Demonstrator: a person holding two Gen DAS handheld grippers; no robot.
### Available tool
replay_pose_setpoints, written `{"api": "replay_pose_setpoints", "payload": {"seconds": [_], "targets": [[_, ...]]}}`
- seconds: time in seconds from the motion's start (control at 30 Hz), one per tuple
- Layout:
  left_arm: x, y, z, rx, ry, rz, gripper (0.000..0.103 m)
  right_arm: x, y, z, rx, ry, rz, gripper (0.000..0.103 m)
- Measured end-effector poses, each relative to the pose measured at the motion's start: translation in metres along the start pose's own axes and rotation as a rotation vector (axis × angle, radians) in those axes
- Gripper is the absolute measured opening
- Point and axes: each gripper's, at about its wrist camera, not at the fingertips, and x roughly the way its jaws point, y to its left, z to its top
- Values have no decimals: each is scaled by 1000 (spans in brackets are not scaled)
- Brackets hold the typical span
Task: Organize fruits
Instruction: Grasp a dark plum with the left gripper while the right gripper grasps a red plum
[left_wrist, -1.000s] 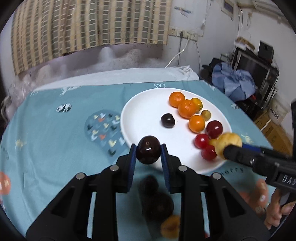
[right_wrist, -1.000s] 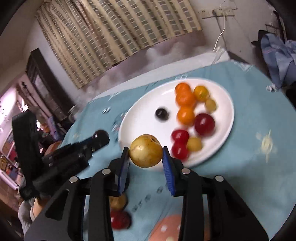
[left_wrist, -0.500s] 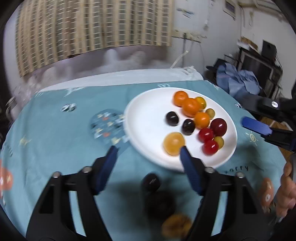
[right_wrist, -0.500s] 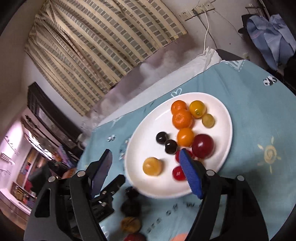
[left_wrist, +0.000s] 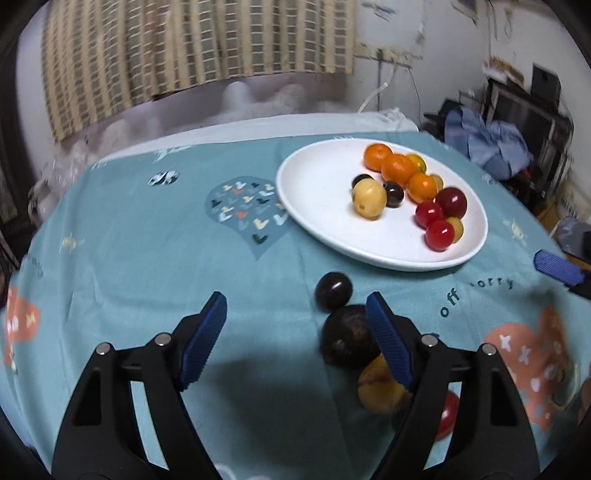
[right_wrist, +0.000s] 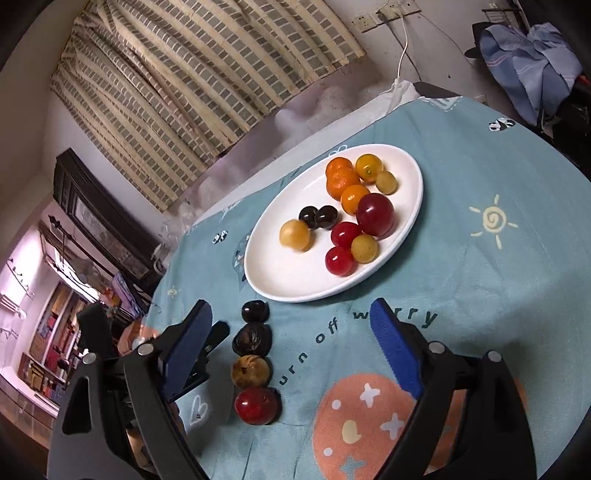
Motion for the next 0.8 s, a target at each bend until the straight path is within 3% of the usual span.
{"api": "replay_pose_setpoints", "payload": {"seconds": [0.13,0.23,0.37,0.5,0.8], "targets": [[19,-13,10,60,32,12,75,1,-5,2,16,6,-12,88],[33,-14,15,73,77,-18,54,5,-11,2,44,19,-17,90],[52,-13,17,65,127,-70,47,9,-13,1,57,37,-21,90],[57,-10,18,30,140,-144,28,11,-11,0,37,37,-30,90],[22,29,-4,-62,81,-86,27,16,0,-7,-26,70,-23,90]]}}
